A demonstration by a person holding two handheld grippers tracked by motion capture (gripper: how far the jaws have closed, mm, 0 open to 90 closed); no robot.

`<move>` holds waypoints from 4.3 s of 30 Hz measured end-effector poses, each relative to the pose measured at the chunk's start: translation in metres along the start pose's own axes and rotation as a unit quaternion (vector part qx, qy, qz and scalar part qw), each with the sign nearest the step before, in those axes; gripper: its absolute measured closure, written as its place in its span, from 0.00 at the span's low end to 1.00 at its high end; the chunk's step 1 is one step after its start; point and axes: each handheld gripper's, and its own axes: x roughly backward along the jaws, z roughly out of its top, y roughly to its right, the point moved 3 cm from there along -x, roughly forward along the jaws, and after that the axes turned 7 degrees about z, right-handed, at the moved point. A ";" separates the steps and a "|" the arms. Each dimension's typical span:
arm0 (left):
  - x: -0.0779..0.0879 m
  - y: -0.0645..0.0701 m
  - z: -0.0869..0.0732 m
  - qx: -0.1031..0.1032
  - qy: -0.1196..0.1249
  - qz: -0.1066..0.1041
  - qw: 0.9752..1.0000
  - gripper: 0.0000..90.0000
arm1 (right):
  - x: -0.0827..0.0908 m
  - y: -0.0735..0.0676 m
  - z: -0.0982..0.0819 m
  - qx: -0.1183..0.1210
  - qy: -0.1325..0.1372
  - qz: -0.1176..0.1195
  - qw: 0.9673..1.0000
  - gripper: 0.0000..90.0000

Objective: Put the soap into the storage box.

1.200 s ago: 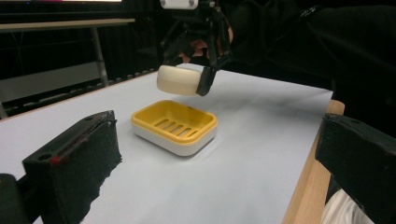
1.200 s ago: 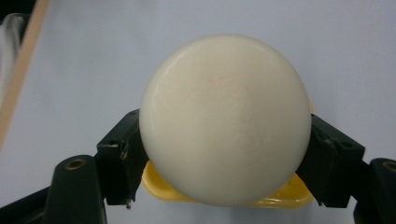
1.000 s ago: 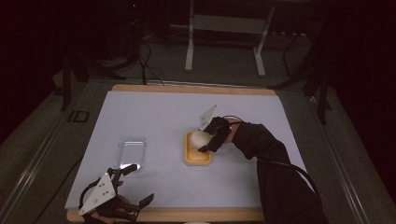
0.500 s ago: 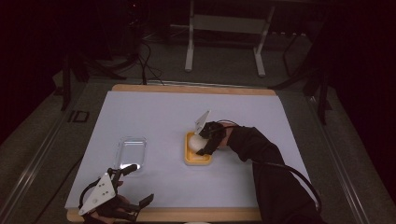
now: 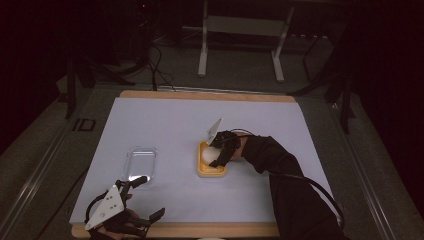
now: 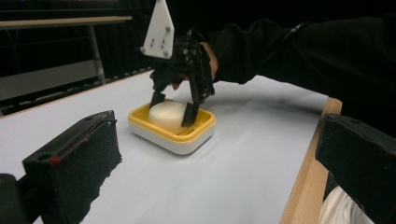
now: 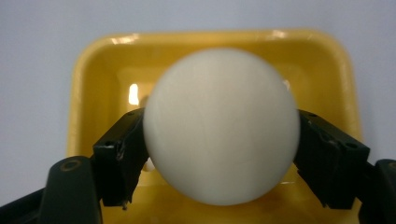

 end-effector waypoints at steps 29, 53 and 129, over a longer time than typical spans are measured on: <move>0.000 0.000 0.000 0.000 -0.002 0.002 1.000 0.00 | 0.062 -0.016 0.001 -0.067 0.045 -0.056 0.995 0.12; 0.000 0.000 0.000 0.000 -0.004 0.001 1.000 0.00 | 0.098 -0.032 -0.039 -0.184 0.115 -0.144 0.966 0.14; -0.002 0.003 -0.002 0.001 -0.013 -0.006 1.000 0.00 | 0.096 -0.161 -0.155 -0.253 0.248 -0.289 0.889 0.13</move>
